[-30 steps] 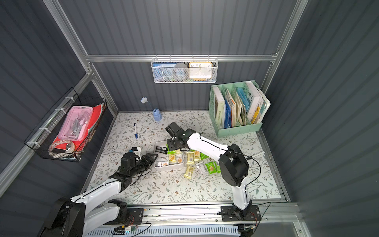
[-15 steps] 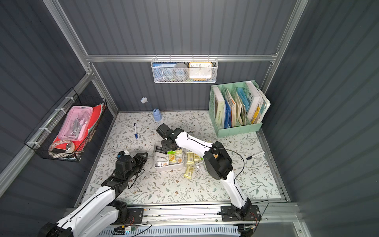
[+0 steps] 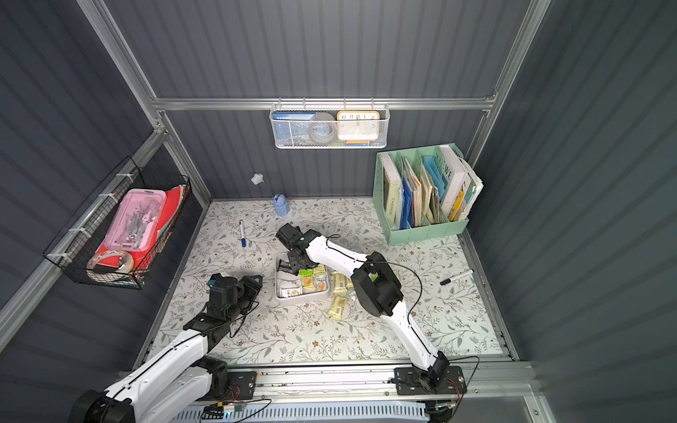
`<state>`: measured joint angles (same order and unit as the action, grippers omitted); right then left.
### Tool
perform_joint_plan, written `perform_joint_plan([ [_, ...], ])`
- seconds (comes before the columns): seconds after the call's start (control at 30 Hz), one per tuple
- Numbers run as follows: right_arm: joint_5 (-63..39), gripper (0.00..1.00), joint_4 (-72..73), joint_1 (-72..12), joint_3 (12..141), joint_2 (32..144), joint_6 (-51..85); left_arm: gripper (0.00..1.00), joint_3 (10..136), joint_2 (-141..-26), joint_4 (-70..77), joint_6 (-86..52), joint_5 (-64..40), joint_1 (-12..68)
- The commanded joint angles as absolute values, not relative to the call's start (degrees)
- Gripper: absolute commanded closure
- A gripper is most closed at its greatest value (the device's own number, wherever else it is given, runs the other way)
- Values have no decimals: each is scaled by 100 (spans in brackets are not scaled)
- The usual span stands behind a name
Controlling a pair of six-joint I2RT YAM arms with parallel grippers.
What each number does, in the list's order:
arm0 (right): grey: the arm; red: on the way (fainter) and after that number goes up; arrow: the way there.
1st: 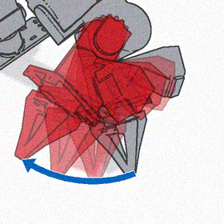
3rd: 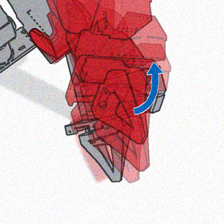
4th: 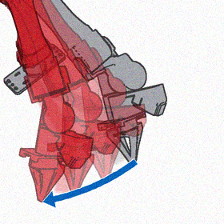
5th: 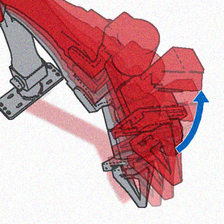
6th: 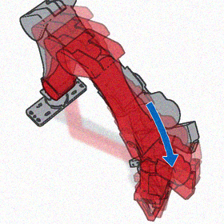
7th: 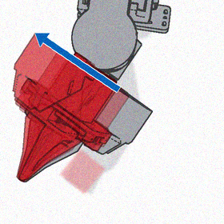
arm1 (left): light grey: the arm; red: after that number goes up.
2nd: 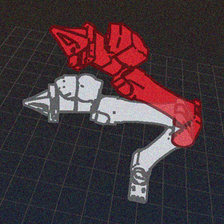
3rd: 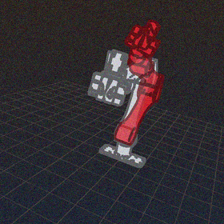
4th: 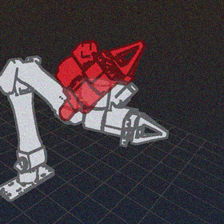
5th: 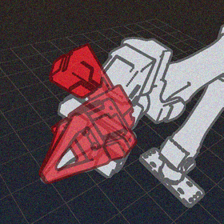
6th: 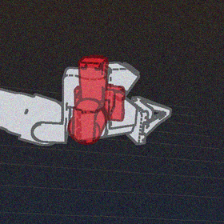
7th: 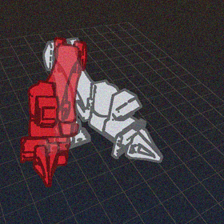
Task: Take the cookies out of the storage box
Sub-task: Adjust the storage box at the center of the board, then pick up the cookie from the storage box.
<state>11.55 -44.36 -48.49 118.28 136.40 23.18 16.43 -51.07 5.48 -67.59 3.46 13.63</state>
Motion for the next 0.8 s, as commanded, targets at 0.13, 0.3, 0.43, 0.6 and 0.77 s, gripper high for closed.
perform_joint_plan([
  [0.13, 1231, 41, -4647, -4852, 11933, 13873, 2377, 38, 1536, -4989, 564, -6864, 470, 1371],
  [0.3, 1031, 41, -4694, -4878, 12050, 13963, 2381, 38, 1555, -4948, 502, -6855, 474, 1371],
  [0.43, 837, 41, -4681, -4878, 12089, 14014, 2373, 38, 1564, -4981, 542, -6855, 474, 1371],
  [0.6, 613, 40, -4562, -4878, 12093, 14026, 2413, 38, 1583, -5051, 615, -6851, 466, 1371],
  [0.77, 1124, 40, -4623, -4827, 12180, 14064, 2522, 38, 1622, -5050, 590, -6803, 457, 1371],
])
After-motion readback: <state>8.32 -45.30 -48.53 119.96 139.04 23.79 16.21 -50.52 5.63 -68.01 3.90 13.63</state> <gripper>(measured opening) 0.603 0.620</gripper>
